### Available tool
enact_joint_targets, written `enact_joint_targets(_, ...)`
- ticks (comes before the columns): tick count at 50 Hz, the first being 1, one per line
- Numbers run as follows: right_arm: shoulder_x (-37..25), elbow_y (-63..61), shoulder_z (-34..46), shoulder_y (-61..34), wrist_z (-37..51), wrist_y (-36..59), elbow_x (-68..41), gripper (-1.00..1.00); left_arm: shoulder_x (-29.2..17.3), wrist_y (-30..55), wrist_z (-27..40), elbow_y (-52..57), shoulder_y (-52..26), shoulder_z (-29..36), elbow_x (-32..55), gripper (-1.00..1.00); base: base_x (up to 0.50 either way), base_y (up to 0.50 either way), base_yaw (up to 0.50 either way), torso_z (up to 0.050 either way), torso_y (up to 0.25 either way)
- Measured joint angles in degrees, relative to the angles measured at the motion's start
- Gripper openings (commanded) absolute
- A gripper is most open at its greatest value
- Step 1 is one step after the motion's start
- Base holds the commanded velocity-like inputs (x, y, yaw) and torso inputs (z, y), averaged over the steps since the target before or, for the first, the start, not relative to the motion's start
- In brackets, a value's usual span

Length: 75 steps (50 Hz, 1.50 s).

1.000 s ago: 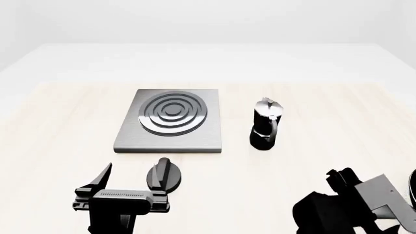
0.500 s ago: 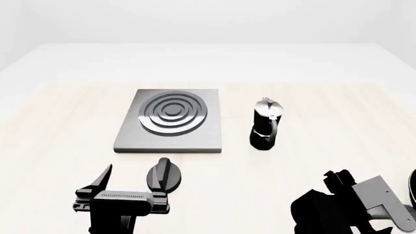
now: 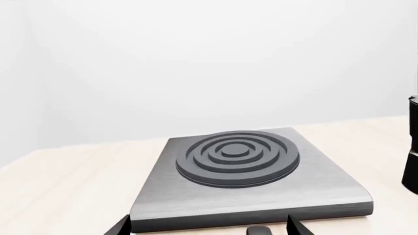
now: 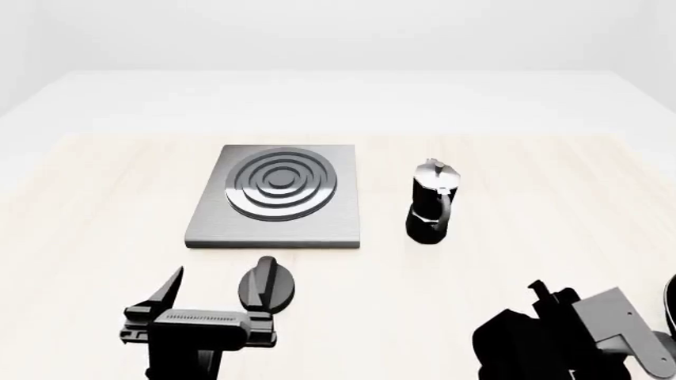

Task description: Put the frying pan on the stove.

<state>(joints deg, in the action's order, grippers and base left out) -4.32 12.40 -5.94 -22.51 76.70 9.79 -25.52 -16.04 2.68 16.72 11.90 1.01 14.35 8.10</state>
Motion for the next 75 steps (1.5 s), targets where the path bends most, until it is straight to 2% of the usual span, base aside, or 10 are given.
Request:
enact_joint_targets(44,-4.1,-15.7,6.3,5.4,0.3,2.4,2.1,-1.00,-0.7,-0.2,1.0,0.0,-0.1,0.7,0.4,1.00,0.00,0.00,0.00,0.000,0.001)
enact_joint_targets(75,-7.2,-20.9,13.1,3.8,-6.6,6.5,0.1,-1.00,-1.1,0.3,1.6,0.4,-0.4,1.7,0.2,1.00,0.00,0.00,0.00,0.000,0.001)
